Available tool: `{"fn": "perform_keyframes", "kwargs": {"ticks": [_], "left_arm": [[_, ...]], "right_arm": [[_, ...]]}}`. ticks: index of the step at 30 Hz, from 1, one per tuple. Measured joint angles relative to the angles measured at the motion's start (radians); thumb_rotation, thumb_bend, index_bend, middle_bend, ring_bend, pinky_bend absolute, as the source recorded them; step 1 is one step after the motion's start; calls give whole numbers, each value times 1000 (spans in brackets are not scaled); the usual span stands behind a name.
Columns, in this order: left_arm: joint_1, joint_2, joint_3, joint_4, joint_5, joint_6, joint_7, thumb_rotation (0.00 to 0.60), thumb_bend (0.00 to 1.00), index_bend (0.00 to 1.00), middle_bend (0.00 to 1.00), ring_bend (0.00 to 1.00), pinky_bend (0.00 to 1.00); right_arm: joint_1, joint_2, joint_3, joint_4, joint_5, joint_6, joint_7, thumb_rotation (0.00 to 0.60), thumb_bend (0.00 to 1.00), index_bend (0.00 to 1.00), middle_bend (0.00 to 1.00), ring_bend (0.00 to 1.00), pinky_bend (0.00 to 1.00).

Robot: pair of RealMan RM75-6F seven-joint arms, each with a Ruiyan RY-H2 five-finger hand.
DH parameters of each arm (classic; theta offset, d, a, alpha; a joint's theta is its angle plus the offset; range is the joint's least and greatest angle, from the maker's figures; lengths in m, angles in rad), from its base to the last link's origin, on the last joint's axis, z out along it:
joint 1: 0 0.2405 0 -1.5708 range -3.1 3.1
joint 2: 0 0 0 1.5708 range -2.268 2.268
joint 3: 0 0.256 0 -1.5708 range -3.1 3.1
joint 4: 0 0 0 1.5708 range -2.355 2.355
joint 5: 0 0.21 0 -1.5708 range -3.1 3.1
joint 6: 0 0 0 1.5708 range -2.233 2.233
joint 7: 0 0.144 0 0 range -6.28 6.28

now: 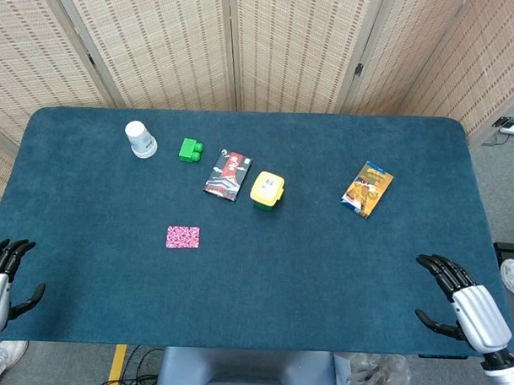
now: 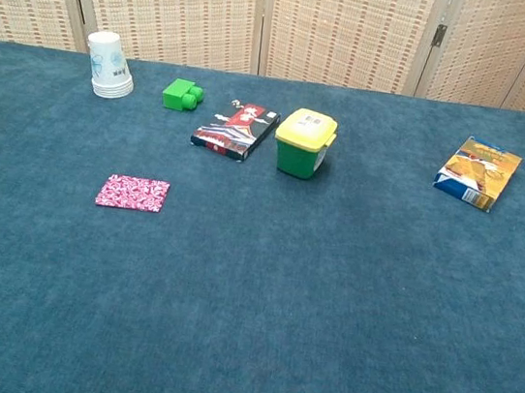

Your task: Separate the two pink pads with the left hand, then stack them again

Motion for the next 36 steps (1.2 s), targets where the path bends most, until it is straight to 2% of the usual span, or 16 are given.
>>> {"fn": "perform_keyframes", "kwargs": {"ticks": [20,25,28,30,32,36], "left_arm": [[-35,-10,-11,22,15,-52,-9,600,311,216,205,126,229],[-76,-13,-20,34,22,-103,-21,600,310,253,224,229,239],[-113,-14,-30,36,29,-145,-27,600,311,276,295,300,253],[-140,-15,-37,39,34,-175,-32,600,311,289,336,346,331],[-175,-17,-44,46,40,-215,-37,600,327,311,435,448,510],[-237,-27,-56,70,45,-290,-34,600,469,348,616,618,792]], "right_arm": [[-40,-18,8,8,16,56,-29,600,266,97,151,102,164],[-42,-13,12,0,19,60,-37,600,266,97,152,102,164],[-38,-9,16,-9,17,57,-45,600,266,97,152,102,164],[-35,-6,17,-16,13,55,-51,600,266,97,152,102,164],[-33,-4,18,-20,12,52,-54,600,266,97,153,103,164],[-30,-3,18,-25,16,39,-58,600,266,97,160,102,164]]}}
